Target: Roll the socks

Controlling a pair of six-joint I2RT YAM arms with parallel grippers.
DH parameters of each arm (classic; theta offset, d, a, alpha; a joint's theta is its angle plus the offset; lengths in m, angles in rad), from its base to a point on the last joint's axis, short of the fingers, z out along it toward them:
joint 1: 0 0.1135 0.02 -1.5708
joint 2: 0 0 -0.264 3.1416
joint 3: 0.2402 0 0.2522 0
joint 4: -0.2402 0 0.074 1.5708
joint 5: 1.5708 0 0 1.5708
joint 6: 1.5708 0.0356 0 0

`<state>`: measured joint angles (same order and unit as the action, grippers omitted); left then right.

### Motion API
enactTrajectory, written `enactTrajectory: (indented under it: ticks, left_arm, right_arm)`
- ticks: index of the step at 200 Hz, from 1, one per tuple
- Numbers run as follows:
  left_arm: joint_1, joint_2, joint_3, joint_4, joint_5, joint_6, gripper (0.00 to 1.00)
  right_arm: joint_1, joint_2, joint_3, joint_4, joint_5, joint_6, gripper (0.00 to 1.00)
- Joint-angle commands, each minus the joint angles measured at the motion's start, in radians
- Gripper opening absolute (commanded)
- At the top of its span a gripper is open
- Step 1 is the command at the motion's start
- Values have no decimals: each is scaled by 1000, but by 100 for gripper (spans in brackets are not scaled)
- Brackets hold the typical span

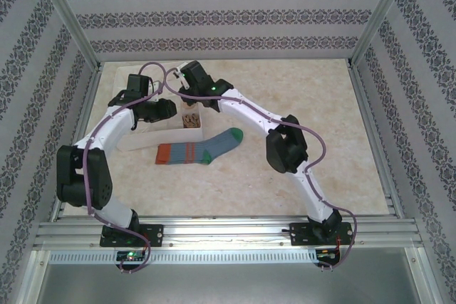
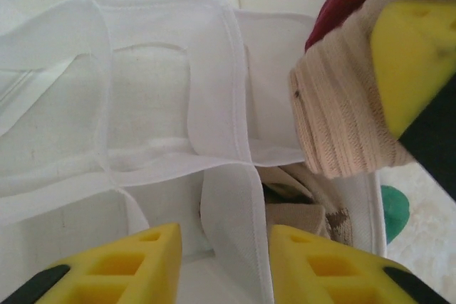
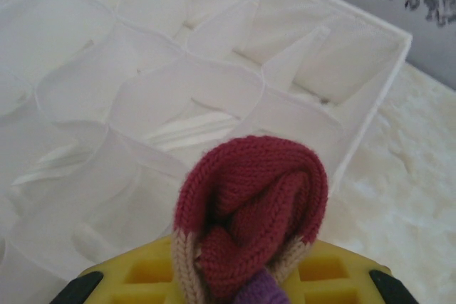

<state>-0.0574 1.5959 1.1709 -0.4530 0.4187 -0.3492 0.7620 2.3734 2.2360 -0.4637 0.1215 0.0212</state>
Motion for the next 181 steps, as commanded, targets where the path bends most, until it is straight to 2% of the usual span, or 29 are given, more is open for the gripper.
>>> enactTrajectory:
  ticks: [1,38,92,119,164,181]
  left_arm:
    - [24,52,15,21,35,-26,35]
    - [27,64,-9,22,27,-24,34]
    - [53,68,-43,50,24,-55,33]
    - [59,78,-33,53,28,-59,32]
    - [62,90,-22,55,28,-60,32]
    - [62,91,-22,54,28,-60,32]
  right_arm:
    - [5,67,66,-14,31,-65,7]
    - [5,125,128,-46,19,-99,7]
    - [13,142,84,-43,-3,-145,8]
    - [18,152,77,-49,-38,-157,18]
    - [36,155,46,-33,-57,-161,22]
    - [43,161,45,-34,-65,-162,32]
